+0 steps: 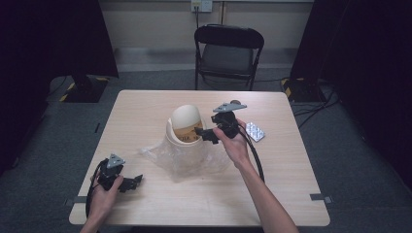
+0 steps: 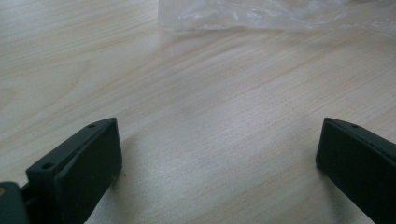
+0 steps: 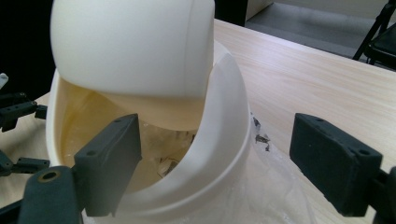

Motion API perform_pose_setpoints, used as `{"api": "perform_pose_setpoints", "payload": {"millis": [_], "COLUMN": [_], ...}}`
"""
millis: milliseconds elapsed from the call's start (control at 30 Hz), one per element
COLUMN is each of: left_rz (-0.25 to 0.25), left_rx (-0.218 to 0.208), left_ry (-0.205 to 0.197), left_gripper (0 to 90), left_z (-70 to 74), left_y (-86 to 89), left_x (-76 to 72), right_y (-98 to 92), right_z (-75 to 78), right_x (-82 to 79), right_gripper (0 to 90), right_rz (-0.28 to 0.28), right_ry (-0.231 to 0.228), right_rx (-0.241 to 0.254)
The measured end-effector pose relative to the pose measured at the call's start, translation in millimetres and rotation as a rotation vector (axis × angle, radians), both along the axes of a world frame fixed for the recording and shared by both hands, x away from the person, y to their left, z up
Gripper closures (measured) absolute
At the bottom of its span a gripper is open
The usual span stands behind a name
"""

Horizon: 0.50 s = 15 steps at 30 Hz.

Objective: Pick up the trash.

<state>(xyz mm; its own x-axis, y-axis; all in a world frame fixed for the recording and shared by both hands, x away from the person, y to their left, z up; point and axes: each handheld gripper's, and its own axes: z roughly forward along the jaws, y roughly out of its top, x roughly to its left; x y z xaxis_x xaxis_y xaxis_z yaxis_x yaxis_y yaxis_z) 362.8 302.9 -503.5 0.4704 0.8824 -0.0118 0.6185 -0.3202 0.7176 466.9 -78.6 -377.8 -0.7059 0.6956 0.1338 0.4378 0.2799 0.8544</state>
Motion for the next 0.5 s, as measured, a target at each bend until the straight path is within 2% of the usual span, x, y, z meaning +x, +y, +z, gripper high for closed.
{"api": "perform_pose_setpoints", "payload": {"millis": [167,233,267,300,333,500], "left_rz": [0.000,0.000,0.000,0.000,0.000,0.000], "left_rx": [0.000,0.000,0.000,0.000,0.000,0.000], "left_ry": [0.000,0.000,0.000,0.000,0.000,0.000], "left_gripper": [0.0,0.0,0.0,0.0,0.0,0.0], "left_z": [0.0,0.0,0.0,0.0,0.0,0.0], "left_y": [0.0,0.0,0.0,0.0,0.0,0.0], "left_x": [0.0,0.0,0.0,0.0,0.0,0.0], "right_y": [-7.4,-11.4,-18.3,-18.3,-24.9,-43.2], "right_z": [4.2,5.8,6.9,6.9,8.6,9.1], "right_x": [-5.6,-8.0,-11.1,-11.1,-14.8,-19.6], "right_gripper": [16.3,19.3,19.4,19.4,19.4,19.9], "right_rz": [-0.003,-0.011,-0.002,-0.002,-0.029,-0.065], "right_ry": [-0.005,0.022,0.041,0.041,0.009,-0.014], "right_rx": [0.012,0.010,0.063,0.063,0.048,0.037]}}
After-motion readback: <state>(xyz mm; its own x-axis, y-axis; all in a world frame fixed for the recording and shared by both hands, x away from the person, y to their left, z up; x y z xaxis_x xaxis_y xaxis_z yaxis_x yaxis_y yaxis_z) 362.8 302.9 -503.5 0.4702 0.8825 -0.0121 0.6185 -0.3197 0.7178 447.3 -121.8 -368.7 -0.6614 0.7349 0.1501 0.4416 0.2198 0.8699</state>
